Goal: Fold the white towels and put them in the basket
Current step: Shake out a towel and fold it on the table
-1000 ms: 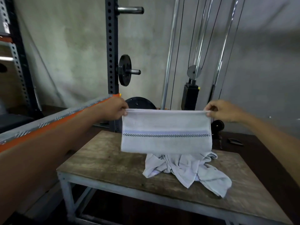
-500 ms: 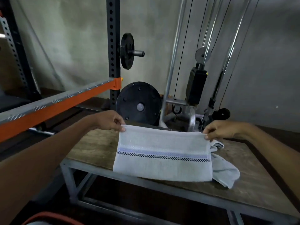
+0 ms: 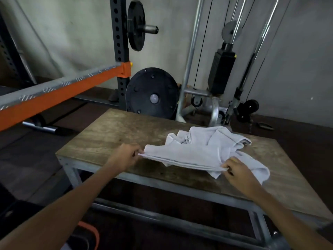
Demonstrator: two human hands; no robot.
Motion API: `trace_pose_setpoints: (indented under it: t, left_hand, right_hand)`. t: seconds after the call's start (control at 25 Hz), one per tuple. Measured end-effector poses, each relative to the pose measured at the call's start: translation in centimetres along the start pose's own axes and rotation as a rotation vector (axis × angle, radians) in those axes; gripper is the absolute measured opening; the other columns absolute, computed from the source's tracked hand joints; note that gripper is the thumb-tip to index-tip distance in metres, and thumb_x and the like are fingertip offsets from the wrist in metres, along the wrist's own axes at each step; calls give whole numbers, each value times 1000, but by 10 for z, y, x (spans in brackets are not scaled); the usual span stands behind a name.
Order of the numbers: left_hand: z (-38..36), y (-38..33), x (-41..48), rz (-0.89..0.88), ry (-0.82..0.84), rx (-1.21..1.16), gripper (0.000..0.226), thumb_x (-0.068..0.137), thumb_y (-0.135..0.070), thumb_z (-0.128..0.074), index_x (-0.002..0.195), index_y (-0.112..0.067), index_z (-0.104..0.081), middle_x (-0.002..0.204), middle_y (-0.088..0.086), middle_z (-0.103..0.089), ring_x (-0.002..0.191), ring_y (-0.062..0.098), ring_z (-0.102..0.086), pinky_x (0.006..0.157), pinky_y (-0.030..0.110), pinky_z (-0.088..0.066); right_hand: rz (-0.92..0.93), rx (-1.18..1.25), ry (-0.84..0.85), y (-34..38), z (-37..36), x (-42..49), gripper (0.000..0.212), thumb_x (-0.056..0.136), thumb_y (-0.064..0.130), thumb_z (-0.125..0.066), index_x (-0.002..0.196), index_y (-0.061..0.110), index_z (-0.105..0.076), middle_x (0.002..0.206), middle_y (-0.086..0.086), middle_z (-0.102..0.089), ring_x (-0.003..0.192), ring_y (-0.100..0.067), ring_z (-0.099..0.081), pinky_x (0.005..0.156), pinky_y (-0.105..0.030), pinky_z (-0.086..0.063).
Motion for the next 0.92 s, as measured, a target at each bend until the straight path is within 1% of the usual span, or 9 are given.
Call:
trace_pose_setpoints:
  t: [0.08,0.24,0.32,0.4,0.48,0.6,0.72,0.84,0.92]
  left_hand:
    - [-31,5,-20,-67,48,68,13,82,-15,-66,94,-16,-69,94,2,-71,86,24,-66,70,32,-51]
    - [-47,4,-36,-126,28,64,14,80,-10,-66,93,-12,-67,95,3,-66,85,25,-65,66,31,-48]
    - [-46,5,-39,-148,29,68,20,75,-21,-66,94,-16,-67,96,-2,-64,85,22,-64,67,29,-49]
    - [-45,0,-41,-157,-24,122,32,69,-41,-57,91,-21,-68,94,-7,-63,88,17,-63,75,28,-46]
    - [-45,-24,-35,-153,-125,141,40,72,-48,-45,90,-21,-67,97,-8,-62,95,16,-60,84,30,-40]
    - [-59,-78,0,-146,-126,120,53,87,-41,-28,125,-15,-55,135,1,-51,130,20,-43,103,36,-31]
    - [-97,-97,31,-133,41,310,60,97,-42,-19,150,-14,-15,160,4,-9,147,20,-6,117,43,-10]
    - [-122,-65,27,-64,152,389,79,82,-61,5,151,-23,0,160,4,-4,147,23,-4,116,50,-8]
    - [-120,-42,23,-7,149,442,85,78,-64,7,151,-22,-6,159,4,-10,146,24,-9,114,52,-13]
  right_hand:
    - [18,-43,31,-11,-29,-24,17,72,-3,-73,85,6,-67,86,-4,-59,78,-28,-64,70,-28,-47]
    - [58,-99,34,-15,-46,-40,26,65,2,-81,86,12,-68,81,-3,-61,70,-24,-66,61,-30,-50]
    - [44,-139,41,-13,-45,-42,23,64,10,-79,84,16,-69,80,1,-59,70,-22,-66,63,-30,-50]
    - [42,-222,-41,-6,-37,-40,9,66,26,-69,73,20,-68,78,4,-56,70,-22,-63,67,-31,-44]
    - [46,-281,-130,8,-31,-27,24,72,36,-51,64,18,-64,76,2,-54,69,-24,-60,67,-32,-40]
    - [-13,-261,-134,44,-42,17,35,82,33,-40,95,14,-66,104,-5,-59,99,-28,-59,84,-40,-42]
    - [-56,-224,5,61,-78,50,53,94,37,-35,142,14,-36,154,-10,-28,145,-26,-18,116,-44,-16]
    - [-60,-346,203,35,-103,48,76,88,64,-7,152,24,1,160,-6,9,147,-20,13,119,-43,5]
    - [-117,-377,216,14,-100,42,85,83,70,1,151,21,8,159,-5,16,146,-19,18,118,-43,10]
Point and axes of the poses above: each hand's wrist, its own x-axis towards the middle knuckle, its own z-axis out of the back of the hand, y = z × x, the point moved 5 cm from there along x, towards the middle knuckle
